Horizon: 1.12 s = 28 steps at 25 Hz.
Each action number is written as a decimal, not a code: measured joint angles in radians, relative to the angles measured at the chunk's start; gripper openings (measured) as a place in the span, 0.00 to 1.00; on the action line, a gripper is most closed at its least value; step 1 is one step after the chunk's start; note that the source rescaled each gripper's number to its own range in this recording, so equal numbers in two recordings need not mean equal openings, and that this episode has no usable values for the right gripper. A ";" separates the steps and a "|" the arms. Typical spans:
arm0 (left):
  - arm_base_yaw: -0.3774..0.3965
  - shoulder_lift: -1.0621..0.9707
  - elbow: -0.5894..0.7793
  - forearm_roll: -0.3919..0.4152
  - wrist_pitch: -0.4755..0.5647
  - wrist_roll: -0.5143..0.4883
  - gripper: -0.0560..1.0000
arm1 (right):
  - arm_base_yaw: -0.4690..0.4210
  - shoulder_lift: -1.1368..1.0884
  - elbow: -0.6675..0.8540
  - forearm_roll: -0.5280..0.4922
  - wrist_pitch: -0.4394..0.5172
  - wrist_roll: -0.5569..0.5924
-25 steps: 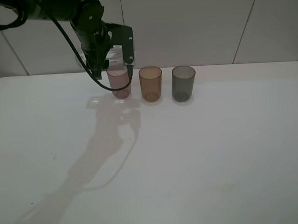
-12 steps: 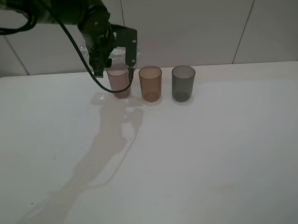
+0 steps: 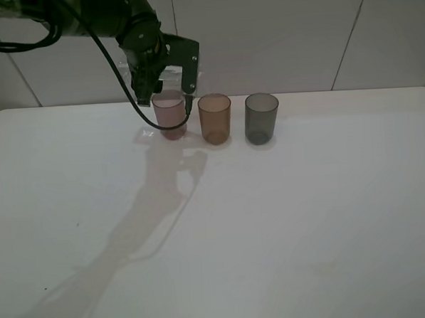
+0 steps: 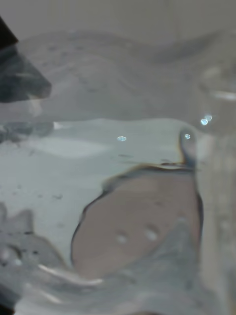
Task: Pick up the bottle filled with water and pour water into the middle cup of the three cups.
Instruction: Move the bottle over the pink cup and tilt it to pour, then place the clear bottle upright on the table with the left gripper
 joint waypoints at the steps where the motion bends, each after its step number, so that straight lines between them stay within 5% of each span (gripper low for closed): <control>1: 0.000 0.000 0.000 0.002 -0.005 0.000 0.06 | 0.000 0.000 0.000 0.000 0.000 0.000; 28: 0.000 0.017 -0.001 0.128 -0.086 0.001 0.06 | 0.000 0.000 0.000 0.000 0.000 0.000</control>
